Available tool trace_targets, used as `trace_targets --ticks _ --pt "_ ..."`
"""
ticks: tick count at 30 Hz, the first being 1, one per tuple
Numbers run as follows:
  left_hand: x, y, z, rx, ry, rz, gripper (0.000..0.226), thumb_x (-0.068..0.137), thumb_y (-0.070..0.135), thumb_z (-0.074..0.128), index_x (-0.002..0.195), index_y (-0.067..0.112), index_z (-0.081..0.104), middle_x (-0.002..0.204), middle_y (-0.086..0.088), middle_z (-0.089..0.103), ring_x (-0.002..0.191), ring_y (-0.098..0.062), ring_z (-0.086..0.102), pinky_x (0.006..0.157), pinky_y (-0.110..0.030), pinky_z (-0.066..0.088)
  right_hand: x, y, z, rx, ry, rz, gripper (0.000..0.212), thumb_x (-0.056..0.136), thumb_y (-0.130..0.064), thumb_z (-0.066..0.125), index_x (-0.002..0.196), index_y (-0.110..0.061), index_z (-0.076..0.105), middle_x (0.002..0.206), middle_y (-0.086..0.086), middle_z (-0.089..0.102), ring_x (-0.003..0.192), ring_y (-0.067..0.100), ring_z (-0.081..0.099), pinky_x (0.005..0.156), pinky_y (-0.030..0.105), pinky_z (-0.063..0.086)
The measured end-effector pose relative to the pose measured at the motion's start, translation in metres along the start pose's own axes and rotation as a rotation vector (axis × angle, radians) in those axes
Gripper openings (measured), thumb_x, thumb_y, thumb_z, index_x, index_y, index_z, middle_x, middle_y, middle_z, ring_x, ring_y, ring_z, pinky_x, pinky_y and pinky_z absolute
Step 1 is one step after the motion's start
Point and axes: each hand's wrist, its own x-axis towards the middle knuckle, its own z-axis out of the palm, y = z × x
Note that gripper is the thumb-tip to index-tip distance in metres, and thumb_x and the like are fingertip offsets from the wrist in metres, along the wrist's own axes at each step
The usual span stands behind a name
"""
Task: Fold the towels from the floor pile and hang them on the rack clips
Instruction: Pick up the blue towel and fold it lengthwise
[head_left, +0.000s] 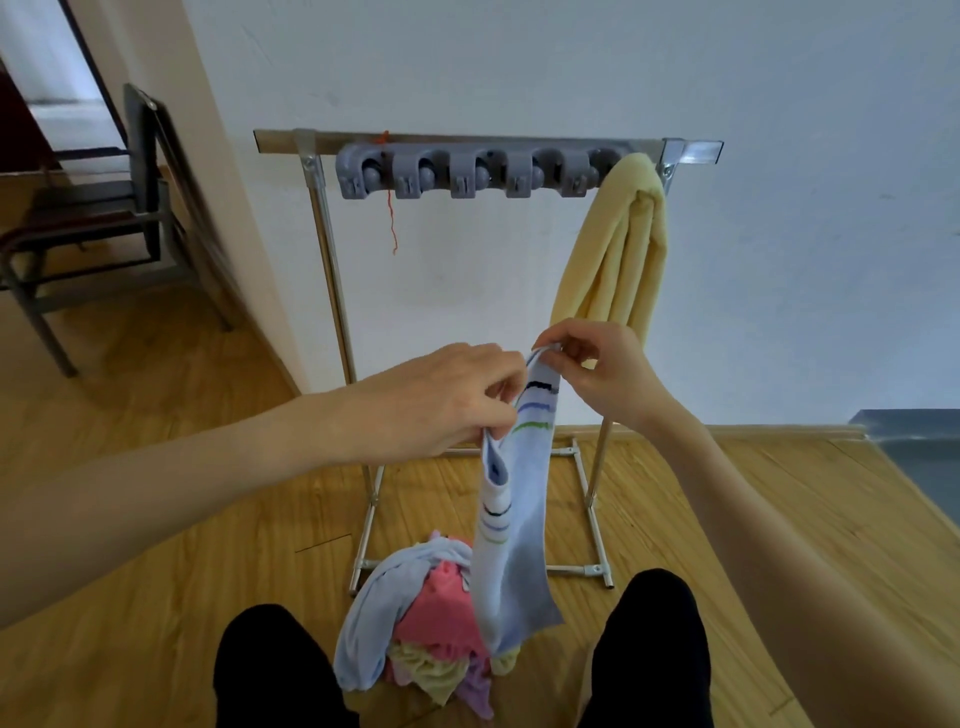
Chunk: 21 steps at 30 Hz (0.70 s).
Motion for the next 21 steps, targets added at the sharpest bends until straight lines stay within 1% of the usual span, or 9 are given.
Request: trace_targets --ticks 2,4,6,9,11,14,15,18,21 --pt "0.004 -0.003 -0.002 -0.041 -0.008 0.055 0.012 0.088 0.01 0.057 0.077 0.013 0.059 0.102 -0.007 0.062 0.095 -0.023 0.056 0.078 -0.033 0.043 0.0 0.0 -0.001 0.008 -0.008 -0.008 0.015 0.086 -0.001 0.062 0.093 -0.011 0.071 0.076 -0.013 0.064 0.07 0.009 0.057 0.067 0.016 0.048" --pt "0.006 -0.007 -0.001 -0.128 -0.039 0.058 0.022 0.09 0.011 0.04 0.077 0.01 0.058 0.089 -0.007 0.065 0.087 -0.026 0.062 0.082 -0.036 0.045 0.0 0.001 -0.001 0.014 -0.005 0.003 0.014 0.086 -0.003 0.063 0.093 -0.012 0.072 0.075 -0.018 0.063 0.068 0.006 0.056 0.066 0.013 0.046" --pt "0.003 -0.01 0.003 -0.122 -0.042 0.001 0.027 0.09 0.017 0.032 0.081 0.013 0.058 0.079 -0.002 0.063 0.076 -0.022 0.061 0.084 -0.035 0.04 -0.001 0.001 -0.002 0.028 0.001 0.023 0.014 0.086 -0.004 0.063 0.093 -0.012 0.072 0.071 -0.02 0.062 0.064 0.004 0.055 0.064 0.011 0.044" --pt "0.0 -0.018 0.004 -0.069 -0.003 -0.096 0.028 0.092 0.028 0.034 0.089 0.019 0.059 0.081 0.005 0.065 0.077 -0.014 0.058 0.082 -0.029 0.034 -0.002 0.0 -0.004 0.09 -0.005 0.048 0.011 0.087 -0.005 0.064 0.093 -0.011 0.072 0.069 -0.01 0.065 0.06 0.005 0.058 0.062 0.014 0.047" --pt "0.002 -0.024 0.004 -0.044 0.039 -0.128 0.027 0.093 0.032 0.036 0.09 0.021 0.06 0.08 0.008 0.064 0.076 -0.012 0.055 0.078 -0.031 0.033 -0.001 -0.003 -0.004 0.154 -0.011 0.063 0.009 0.087 -0.006 0.065 0.093 -0.009 0.071 0.072 0.001 0.069 0.061 0.008 0.063 0.064 0.023 0.054" --pt "0.005 -0.029 0.007 -0.038 0.079 -0.159 0.028 0.094 0.037 0.036 0.089 0.023 0.059 0.076 0.011 0.061 0.073 -0.011 0.051 0.077 -0.031 0.033 0.0 -0.008 -0.003 0.224 -0.036 0.057 0.009 0.086 -0.006 0.067 0.094 -0.006 0.072 0.077 0.008 0.071 0.068 0.018 0.069 0.068 0.034 0.059" --pt "0.006 -0.029 0.009 -0.035 0.105 -0.169 0.03 0.094 0.039 0.036 0.088 0.022 0.06 0.076 0.011 0.061 0.073 -0.011 0.051 0.077 -0.031 0.032 0.0 -0.011 -0.004 0.254 -0.044 0.053 0.01 0.086 -0.005 0.067 0.094 -0.005 0.072 0.078 0.009 0.071 0.069 0.02 0.07 0.068 0.033 0.06" --pt "0.007 -0.026 0.014 -0.041 0.207 -0.219 0.032 0.094 0.042 0.039 0.088 0.02 0.062 0.077 0.009 0.063 0.073 -0.012 0.052 0.078 -0.032 0.033 -0.001 -0.016 -0.007 0.329 -0.05 0.038 0.01 0.086 -0.002 0.066 0.095 -0.002 0.071 0.075 0.007 0.071 0.065 0.016 0.068 0.065 0.023 0.056" --pt "0.008 -0.023 0.015 -0.08 0.295 -0.279 0.034 0.094 0.042 0.04 0.088 0.018 0.064 0.078 0.007 0.063 0.073 -0.011 0.051 0.077 -0.033 0.033 -0.001 -0.017 -0.011 0.374 -0.067 0.029 0.011 0.086 0.0 0.064 0.095 -0.002 0.071 0.074 0.009 0.07 0.061 0.015 0.066 0.064 0.023 0.054"
